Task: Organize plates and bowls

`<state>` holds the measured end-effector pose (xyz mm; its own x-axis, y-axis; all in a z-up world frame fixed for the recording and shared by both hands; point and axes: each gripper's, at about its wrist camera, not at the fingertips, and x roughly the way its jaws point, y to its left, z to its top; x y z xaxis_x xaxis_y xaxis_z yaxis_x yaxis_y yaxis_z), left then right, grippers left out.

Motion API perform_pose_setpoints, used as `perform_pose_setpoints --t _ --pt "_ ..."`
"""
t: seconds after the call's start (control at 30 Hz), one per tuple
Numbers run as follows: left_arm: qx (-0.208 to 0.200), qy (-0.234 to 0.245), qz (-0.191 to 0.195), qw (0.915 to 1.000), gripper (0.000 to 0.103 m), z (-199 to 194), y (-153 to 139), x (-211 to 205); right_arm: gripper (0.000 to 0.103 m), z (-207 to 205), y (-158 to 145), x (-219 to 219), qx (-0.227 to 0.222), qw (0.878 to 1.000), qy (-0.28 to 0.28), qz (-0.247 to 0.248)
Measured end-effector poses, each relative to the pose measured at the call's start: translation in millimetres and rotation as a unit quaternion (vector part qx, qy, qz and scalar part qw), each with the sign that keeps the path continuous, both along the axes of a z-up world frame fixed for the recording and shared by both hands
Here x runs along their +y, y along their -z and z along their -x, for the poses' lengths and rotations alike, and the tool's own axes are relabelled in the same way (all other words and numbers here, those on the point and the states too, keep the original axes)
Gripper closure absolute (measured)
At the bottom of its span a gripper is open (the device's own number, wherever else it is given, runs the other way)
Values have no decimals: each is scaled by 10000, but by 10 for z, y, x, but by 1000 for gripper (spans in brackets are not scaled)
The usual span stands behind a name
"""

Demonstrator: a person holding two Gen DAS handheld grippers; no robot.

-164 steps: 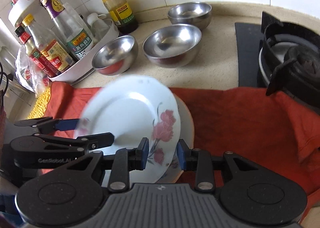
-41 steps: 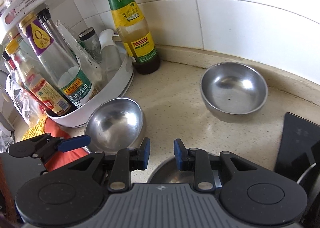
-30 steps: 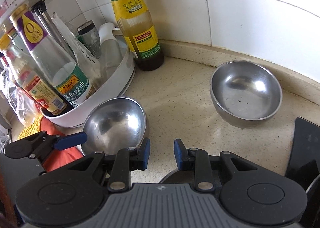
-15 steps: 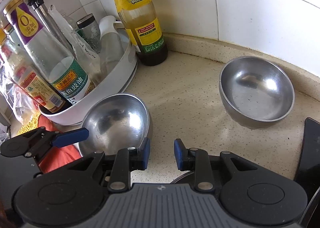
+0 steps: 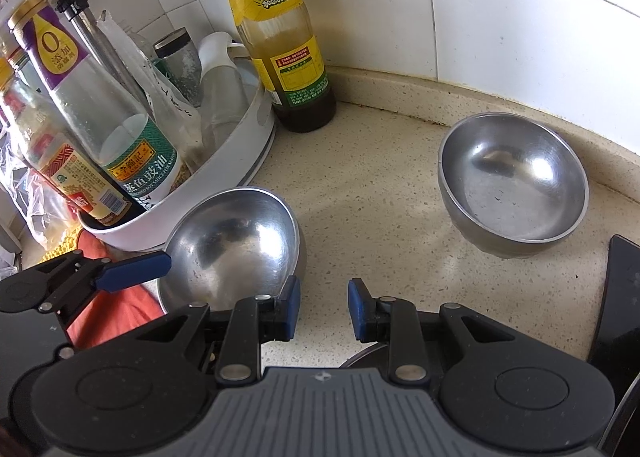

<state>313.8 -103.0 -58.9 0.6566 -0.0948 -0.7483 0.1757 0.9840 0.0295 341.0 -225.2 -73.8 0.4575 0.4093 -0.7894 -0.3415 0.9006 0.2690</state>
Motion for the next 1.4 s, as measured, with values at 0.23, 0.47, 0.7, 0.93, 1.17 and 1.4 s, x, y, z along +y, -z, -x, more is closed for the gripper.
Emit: perform_pose_setpoints --t 0.23,0.47,0.7,0.93,1.17,1.4 --pt "-42 -4 -21 10000 16 13 -14 1 75 2 0 1 -9 10000 -1 0" --pt "-86 -45 -57 9999 16 20 -23 12 75 11 -4 9 -8 10000 -4 7" --pt "-177 -73 -120 9997 16 42 -50 22 75 14 -10 8 -21 10000 15 5" --pt "-216 -168 -99 9996 15 38 -67 83 75 16 -14 -5 -22 10000 46 6" --pt "160 -439 157 9988 17 -70 84 310 75 9 14 21 -1 10000 0 14" --pt "255 -504 347 9978 20 -117 153 404 75 -7 11 -27 26 9996 149 -235"
